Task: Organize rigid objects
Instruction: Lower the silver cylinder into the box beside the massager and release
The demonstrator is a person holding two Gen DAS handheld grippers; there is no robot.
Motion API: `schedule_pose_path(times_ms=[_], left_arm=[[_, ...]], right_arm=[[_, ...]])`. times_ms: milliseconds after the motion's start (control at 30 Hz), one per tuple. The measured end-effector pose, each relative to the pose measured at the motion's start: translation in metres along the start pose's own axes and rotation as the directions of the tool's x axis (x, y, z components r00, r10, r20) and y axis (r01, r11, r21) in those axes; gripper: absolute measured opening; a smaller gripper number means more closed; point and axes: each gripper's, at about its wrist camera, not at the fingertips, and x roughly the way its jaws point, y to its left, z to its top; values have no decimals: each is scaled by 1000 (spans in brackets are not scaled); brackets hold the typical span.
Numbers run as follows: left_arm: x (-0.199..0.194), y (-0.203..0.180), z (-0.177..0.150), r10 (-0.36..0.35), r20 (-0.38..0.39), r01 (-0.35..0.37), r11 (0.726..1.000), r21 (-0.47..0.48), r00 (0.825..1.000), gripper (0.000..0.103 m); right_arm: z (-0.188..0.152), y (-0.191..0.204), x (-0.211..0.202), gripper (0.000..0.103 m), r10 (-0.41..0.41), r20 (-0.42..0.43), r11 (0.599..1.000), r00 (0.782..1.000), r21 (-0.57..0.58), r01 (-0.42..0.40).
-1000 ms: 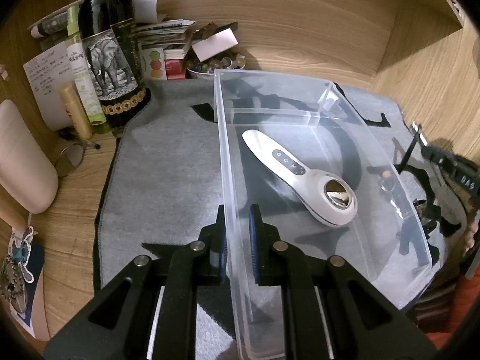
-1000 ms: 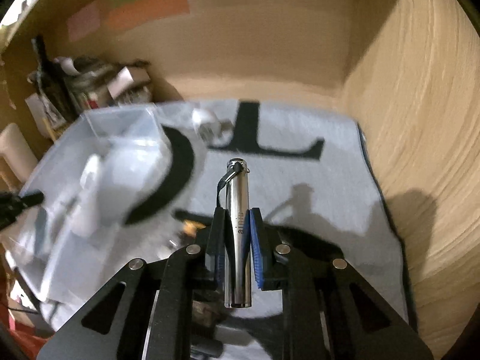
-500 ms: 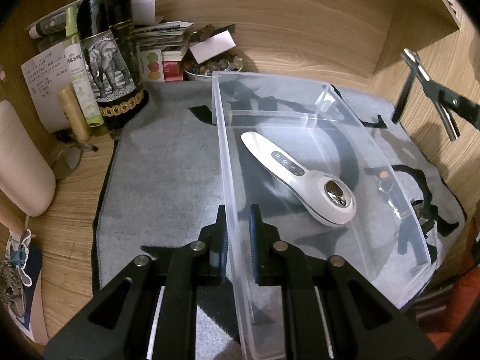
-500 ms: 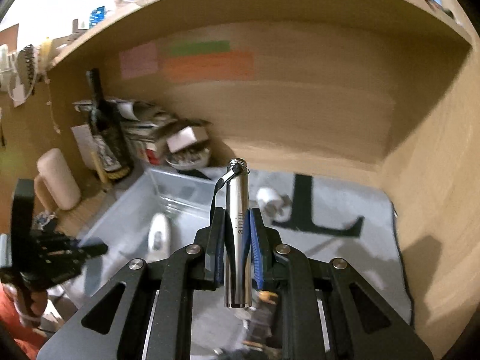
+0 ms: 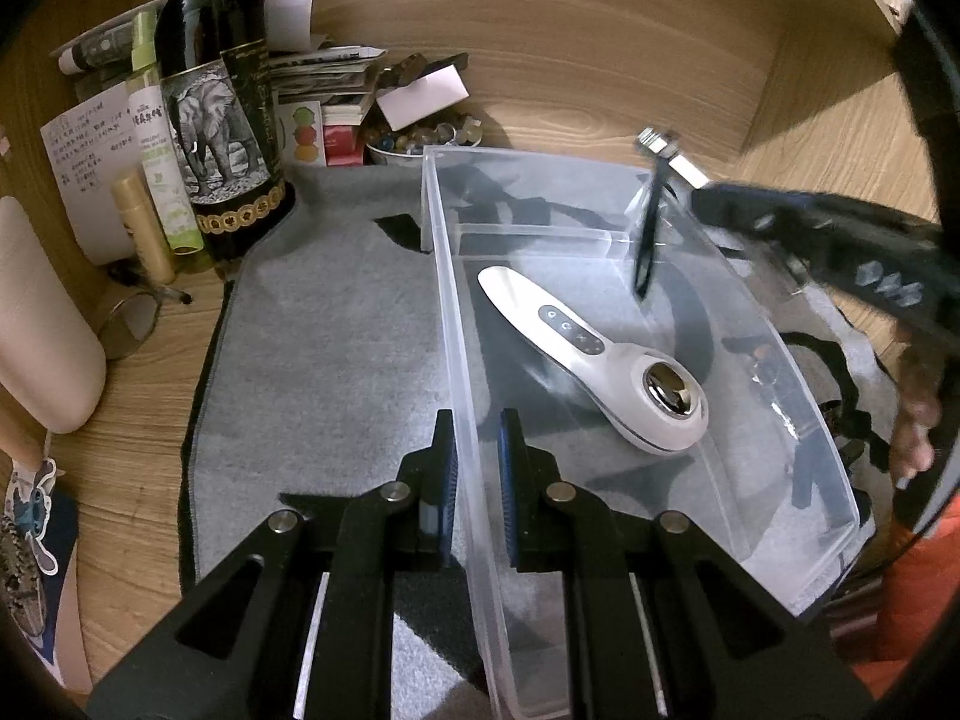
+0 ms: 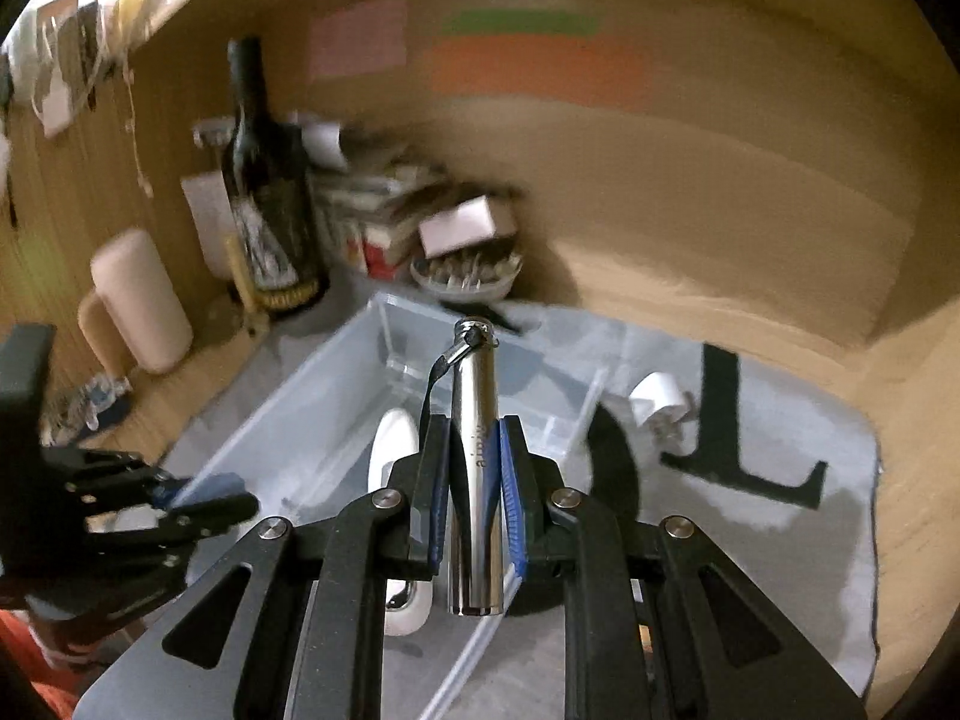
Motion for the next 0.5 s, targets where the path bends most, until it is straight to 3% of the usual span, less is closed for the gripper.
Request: schedule_pose_path(times_ms=[233, 433, 500], left_arm=[[1, -1, 0, -7, 2, 7, 1000, 3, 1000, 12], [1, -1, 0, -13, 3, 13, 1000, -2, 1000, 12], [0, -1, 0, -11, 3, 11, 1000, -1, 1000, 12]], right_arm=[[-5, 6, 44, 14, -18, -146, 998, 989, -64, 9], [-5, 11, 52, 15, -12, -180, 997, 984, -81, -2], [-5, 11, 51, 23, -9, -187, 996, 982, -84, -7]])
